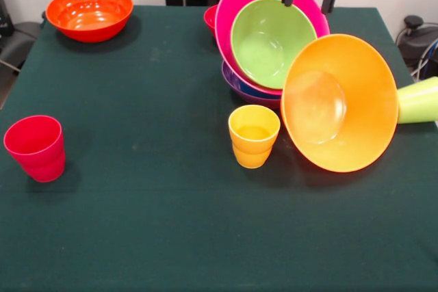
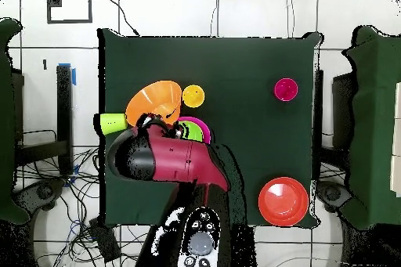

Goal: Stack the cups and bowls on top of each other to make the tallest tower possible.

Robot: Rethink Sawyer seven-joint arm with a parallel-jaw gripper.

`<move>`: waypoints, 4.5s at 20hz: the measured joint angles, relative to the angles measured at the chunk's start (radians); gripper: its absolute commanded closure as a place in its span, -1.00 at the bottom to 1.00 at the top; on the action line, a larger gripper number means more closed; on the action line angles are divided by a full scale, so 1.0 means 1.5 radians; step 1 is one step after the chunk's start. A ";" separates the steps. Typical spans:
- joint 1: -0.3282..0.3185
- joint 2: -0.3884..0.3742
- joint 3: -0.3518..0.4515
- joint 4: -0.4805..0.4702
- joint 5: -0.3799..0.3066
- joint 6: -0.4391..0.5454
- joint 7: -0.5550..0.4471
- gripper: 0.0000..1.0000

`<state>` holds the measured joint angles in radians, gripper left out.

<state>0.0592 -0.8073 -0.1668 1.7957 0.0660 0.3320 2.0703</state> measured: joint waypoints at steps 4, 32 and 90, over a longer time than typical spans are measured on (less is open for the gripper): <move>-0.005 -0.001 0.002 0.000 0.000 0.000 0.000 -1.00; -0.254 -0.230 0.117 0.079 0.006 0.103 0.000 -1.00; -0.492 -0.051 0.320 0.296 -0.237 -0.202 0.000 -1.00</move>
<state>-0.6782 -0.8840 0.3127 2.2401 -0.2891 0.0289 2.0703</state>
